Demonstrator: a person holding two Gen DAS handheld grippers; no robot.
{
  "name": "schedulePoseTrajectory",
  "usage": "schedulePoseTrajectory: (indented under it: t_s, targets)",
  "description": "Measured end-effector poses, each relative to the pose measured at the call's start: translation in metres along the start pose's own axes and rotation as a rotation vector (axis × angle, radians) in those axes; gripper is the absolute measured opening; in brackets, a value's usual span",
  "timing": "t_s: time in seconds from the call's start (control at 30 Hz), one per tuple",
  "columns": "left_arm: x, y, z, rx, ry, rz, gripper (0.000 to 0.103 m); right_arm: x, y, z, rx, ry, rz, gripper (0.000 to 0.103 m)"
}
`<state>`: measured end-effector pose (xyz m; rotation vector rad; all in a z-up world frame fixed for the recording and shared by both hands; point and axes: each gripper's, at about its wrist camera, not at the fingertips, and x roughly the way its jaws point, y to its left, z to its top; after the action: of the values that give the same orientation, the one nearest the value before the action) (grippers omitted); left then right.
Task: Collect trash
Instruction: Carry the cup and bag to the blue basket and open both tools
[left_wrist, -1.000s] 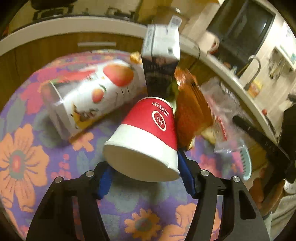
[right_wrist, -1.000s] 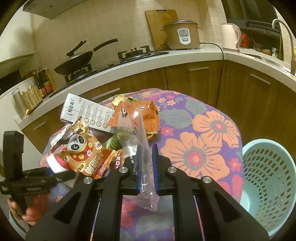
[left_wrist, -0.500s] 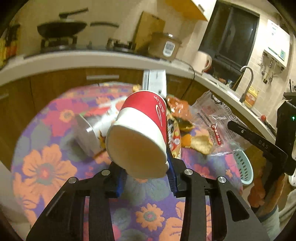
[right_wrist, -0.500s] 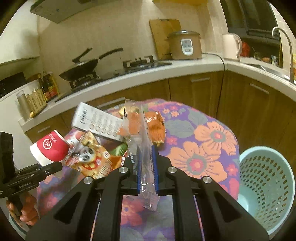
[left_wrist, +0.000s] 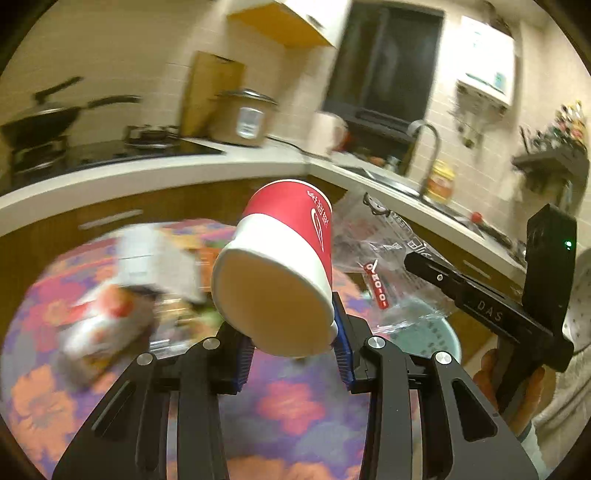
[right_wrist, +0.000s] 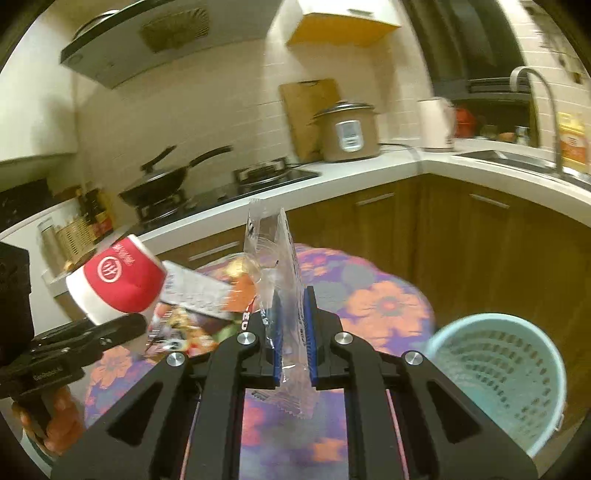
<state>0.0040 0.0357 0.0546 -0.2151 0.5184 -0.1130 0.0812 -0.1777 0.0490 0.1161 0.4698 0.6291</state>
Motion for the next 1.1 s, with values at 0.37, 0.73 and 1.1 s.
schedulePoseTrajectory:
  t_s: [0.37,0.73,1.1]
  targets:
    - [0.147,-0.113,0.001,0.117,0.237,-0.171,0.035,-0.008,-0.147,-0.051,0.25,0.107,-0.287,0.008]
    - [0.225,-0.163,-0.015,0.216,0.382,-0.19,0.038,0.019,-0.216,-0.09,0.431,0.245,-0.323,0.021]
    - [0.247,-0.186,-0.033,0.277,0.451,-0.193,0.051,-0.001,-0.241,-0.1,0.496,0.234,-0.33,0.031]
